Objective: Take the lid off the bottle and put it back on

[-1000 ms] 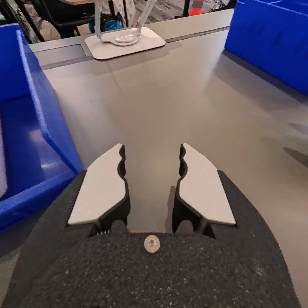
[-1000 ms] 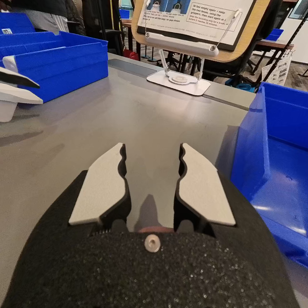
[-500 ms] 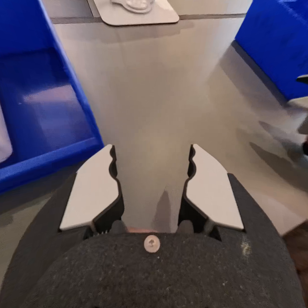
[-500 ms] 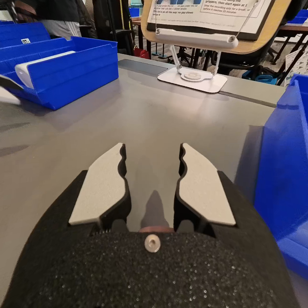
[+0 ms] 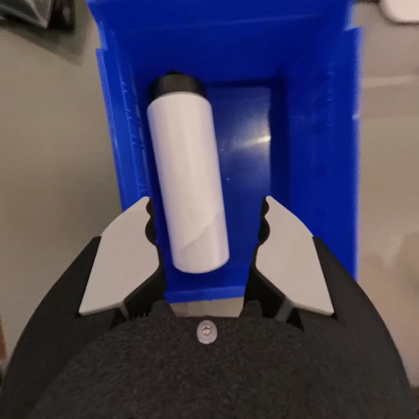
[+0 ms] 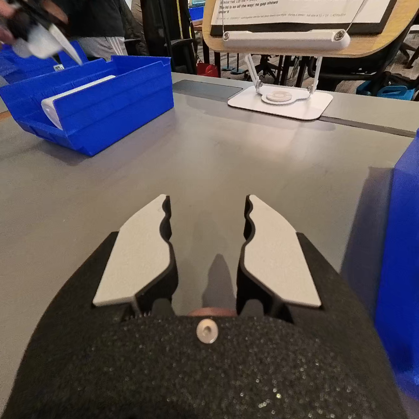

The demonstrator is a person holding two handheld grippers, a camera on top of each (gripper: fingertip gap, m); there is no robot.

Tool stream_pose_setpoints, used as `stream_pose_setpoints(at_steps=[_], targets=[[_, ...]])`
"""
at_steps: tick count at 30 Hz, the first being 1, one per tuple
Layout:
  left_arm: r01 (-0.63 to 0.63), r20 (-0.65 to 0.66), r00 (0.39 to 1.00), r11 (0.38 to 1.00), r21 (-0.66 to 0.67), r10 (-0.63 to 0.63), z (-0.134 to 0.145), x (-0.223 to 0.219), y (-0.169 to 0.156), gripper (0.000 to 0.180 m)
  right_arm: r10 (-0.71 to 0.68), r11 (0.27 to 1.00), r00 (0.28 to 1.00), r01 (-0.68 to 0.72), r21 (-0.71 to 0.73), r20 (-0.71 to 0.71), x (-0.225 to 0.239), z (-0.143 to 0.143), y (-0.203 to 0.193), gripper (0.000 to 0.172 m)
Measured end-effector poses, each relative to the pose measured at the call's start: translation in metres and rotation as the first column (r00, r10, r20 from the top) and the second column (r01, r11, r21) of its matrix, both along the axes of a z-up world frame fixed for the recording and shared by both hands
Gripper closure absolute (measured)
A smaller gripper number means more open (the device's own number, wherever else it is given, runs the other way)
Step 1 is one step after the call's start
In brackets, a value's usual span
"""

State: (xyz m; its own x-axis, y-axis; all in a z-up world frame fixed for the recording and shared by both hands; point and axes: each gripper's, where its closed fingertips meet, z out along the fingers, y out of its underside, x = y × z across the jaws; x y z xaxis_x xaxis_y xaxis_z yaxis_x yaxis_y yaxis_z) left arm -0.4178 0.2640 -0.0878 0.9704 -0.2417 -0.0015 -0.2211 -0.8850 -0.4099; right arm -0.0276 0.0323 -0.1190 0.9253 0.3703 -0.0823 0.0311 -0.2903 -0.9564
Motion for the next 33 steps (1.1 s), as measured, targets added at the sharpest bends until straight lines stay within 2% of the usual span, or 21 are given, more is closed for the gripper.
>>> stream_pose_setpoints(at_steps=[3, 6, 15, 20, 26, 33], targets=[[-0.014, -0.081, 0.997, 0.999, -0.048, 0.01, -0.02, 0.002, 0.017, 0.092, 0.009, 1.0, 1.0, -0.009, -0.004, -0.007, 0.0, -0.001, 0.001, 0.11], [-0.046, -0.143, 0.989, 0.998, -0.039, 0.04, -0.027, -0.001, 0.034, 0.094, 0.014, 1.0, 1.0, -0.014, -0.014, -0.014, 0.001, -0.003, 0.002, 0.11], [-0.073, -0.132, 0.99, 0.984, -0.162, 0.052, -0.066, 0.007, 0.053, 0.094, 0.017, 0.999, 0.999, -0.019, -0.031, -0.048, 0.004, -0.004, 0.004, 0.11], [-0.05, -0.14, 0.99, 0.969, -0.241, 0.016, -0.08, 0.009, 0.049, 0.099, 0.02, 0.999, 0.999, -0.022, -0.033, -0.05, 0.004, -0.005, 0.003, 0.11], [-0.056, -0.159, 0.987, 0.945, -0.323, 0.004, -0.098, 0.002, 0.038, 0.086, 0.024, 0.999, 0.999, -0.025, -0.033, -0.046, 0.003, -0.005, 0.003, 0.11], [-0.027, -0.129, 0.991, 0.945, -0.326, -0.016, -0.102, 0.004, 0.034, 0.082, 0.026, 0.999, 0.999, -0.028, -0.036, -0.044, 0.002, -0.005, 0.002, 0.111]])
